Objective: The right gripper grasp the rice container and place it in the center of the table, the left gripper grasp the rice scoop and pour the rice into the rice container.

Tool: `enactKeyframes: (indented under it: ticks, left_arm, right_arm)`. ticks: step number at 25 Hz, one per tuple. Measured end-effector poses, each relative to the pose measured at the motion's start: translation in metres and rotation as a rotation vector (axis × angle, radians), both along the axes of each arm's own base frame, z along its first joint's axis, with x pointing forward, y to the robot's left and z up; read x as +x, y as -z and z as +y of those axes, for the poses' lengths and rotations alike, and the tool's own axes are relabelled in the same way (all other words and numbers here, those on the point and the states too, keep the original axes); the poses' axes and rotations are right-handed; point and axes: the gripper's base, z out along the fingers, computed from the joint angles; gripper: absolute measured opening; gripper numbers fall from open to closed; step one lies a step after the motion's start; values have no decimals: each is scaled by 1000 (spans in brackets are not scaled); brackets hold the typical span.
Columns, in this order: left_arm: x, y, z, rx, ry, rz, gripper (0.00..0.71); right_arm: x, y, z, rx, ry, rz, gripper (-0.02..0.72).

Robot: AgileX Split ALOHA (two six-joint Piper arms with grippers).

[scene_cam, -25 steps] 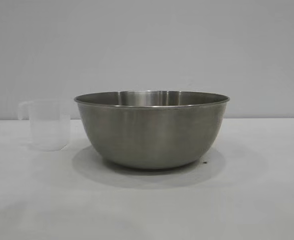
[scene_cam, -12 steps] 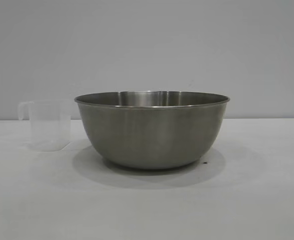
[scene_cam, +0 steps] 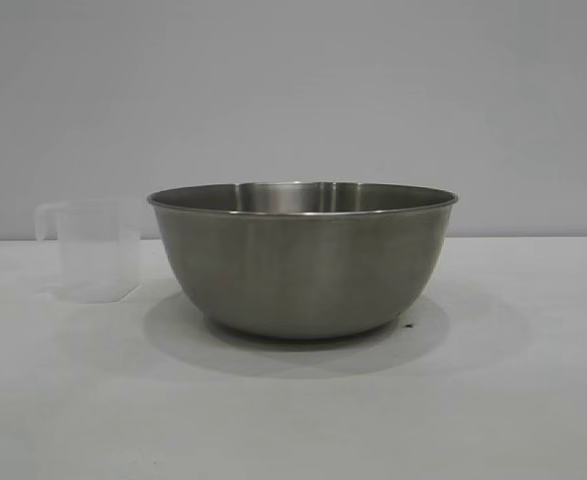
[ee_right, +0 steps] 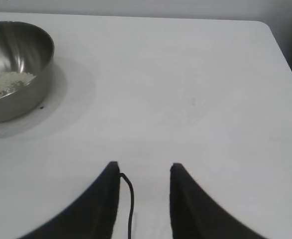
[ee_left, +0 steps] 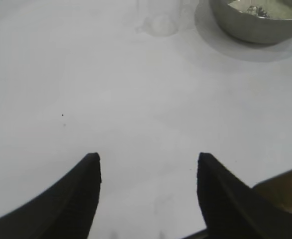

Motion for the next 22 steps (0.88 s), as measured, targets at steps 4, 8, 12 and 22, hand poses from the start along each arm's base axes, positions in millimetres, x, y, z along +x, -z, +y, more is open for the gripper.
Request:
enactKeyframes:
  ticks: [4,8,12,22]
  left_arm:
    - [-1,0,-4,10,55,-7,369]
    - [-1,0,-4,12,66,-8,369]
    - [-1,0,-4,12,66,-8,369]
    - [-1,0,-4,14,67,-8,369]
  right_arm:
    - [0,0,0,0,0,0,232]
    - [0,0,0,0,0,0,232]
    - [0,0,0,0,0,0,232]
    - [0,0,0,0,0,0,232]
